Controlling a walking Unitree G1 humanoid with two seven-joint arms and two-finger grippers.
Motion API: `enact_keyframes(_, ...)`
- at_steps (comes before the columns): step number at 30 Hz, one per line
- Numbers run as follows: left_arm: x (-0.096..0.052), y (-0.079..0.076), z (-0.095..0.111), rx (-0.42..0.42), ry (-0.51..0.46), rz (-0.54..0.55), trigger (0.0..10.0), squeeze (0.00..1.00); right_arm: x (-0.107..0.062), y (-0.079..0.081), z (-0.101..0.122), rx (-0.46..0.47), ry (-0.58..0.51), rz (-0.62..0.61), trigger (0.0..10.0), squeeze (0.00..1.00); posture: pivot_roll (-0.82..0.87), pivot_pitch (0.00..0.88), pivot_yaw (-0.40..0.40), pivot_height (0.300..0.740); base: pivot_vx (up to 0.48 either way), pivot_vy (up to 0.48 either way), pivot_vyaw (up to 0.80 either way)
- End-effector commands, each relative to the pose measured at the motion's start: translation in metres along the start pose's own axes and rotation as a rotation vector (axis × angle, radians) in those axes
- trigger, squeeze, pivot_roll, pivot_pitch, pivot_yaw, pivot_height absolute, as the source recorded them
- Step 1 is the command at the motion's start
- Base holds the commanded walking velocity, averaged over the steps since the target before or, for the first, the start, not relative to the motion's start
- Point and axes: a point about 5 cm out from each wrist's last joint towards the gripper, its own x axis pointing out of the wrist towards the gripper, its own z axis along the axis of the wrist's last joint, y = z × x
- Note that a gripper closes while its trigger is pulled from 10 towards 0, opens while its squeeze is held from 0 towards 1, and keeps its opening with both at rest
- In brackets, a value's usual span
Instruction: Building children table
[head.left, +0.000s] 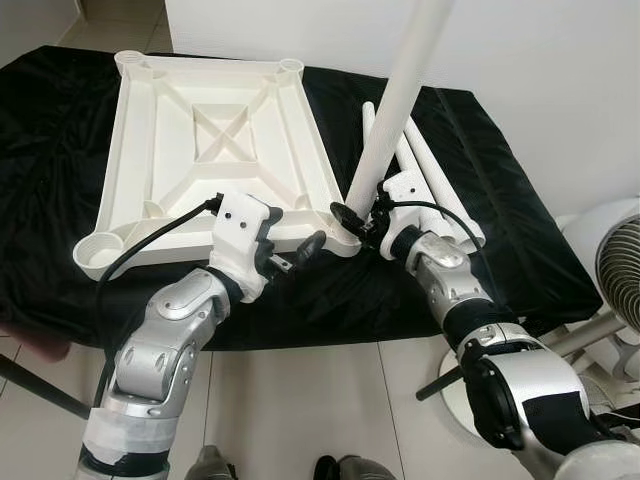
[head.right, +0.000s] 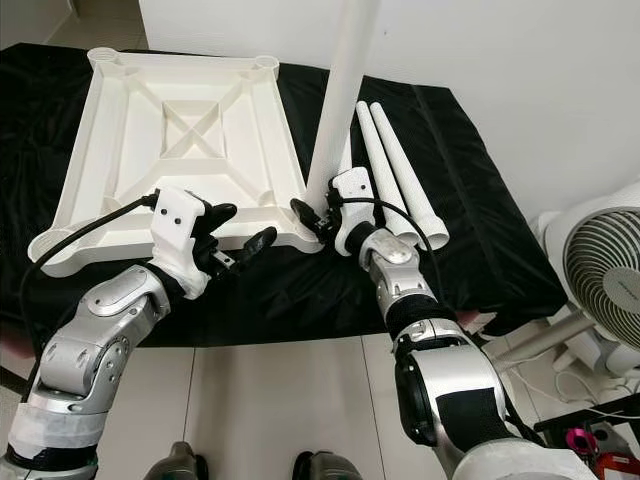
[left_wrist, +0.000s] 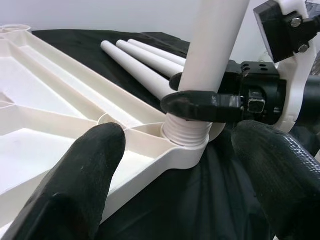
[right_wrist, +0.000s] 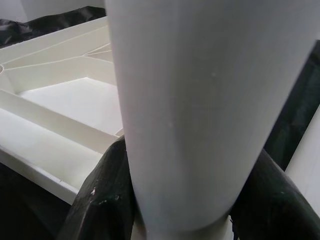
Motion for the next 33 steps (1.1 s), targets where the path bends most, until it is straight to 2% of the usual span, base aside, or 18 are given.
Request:
enact_keyframes(1,0.000,0.000,-0.001,-0.006,0.008,0.040,10.0,0.00,-0.010,-0.003,-0.023,0.073,0.095,-0.047,10.0,0.00,0.07,0.077,-0.097,0.740,0.000,0.000,0.00)
enact_keyframes(9,0.001,0.000,-0.001,-0.006,0.010,0.028,10.0,0.00,-0.007,-0.002,-0.028,0.118,0.139,-0.118,10.0,0.00,0.06,0.076,-0.089,0.740,0.000,0.000,0.00)
enact_keyframes(19,0.000,0.000,-0.001,-0.004,0.012,0.031,10.0,0.00,0.003,0.007,-0.025,0.095,0.125,-0.216,10.0,0.00,0.07,0.073,-0.098,0.740,0.000,0.000,0.00)
enact_keyframes(20,0.000,0.000,-0.001,-0.005,0.012,0.034,10.0,0.00,0.006,0.010,-0.026,0.119,0.121,-0.267,10.0,0.00,0.08,0.071,-0.103,0.740,0.000,0.000,0.00)
enact_keyframes(22,-0.001,-0.001,-0.001,-0.005,0.012,0.034,10.0,0.00,0.006,0.012,-0.026,0.132,0.120,-0.293,10.0,0.00,0.08,0.071,-0.103,0.740,0.000,0.000,0.00)
enact_keyframes(25,-0.002,-0.002,-0.002,-0.007,0.012,0.035,10.0,0.00,0.009,0.017,-0.026,0.110,0.112,-0.391,10.0,0.00,0.08,0.070,-0.107,0.740,0.000,0.000,0.00)
enact_keyframes(28,-0.002,-0.002,-0.002,-0.008,0.012,0.035,10.0,0.00,0.010,0.018,-0.026,0.120,0.109,-0.420,10.0,0.00,0.08,0.070,-0.107,0.740,0.000,0.000,0.00)
enact_keyframes(31,-0.002,-0.004,-0.002,-0.010,0.013,0.031,10.0,0.00,0.013,0.027,-0.029,0.174,0.110,-0.548,10.0,0.00,0.08,0.063,-0.112,0.740,0.000,0.000,0.00)
enact_keyframes(33,-0.002,-0.004,-0.003,-0.012,0.013,0.030,10.0,0.00,0.013,0.029,-0.030,0.182,0.112,-0.572,10.0,0.00,0.08,0.062,-0.112,0.740,0.000,0.000,0.00)
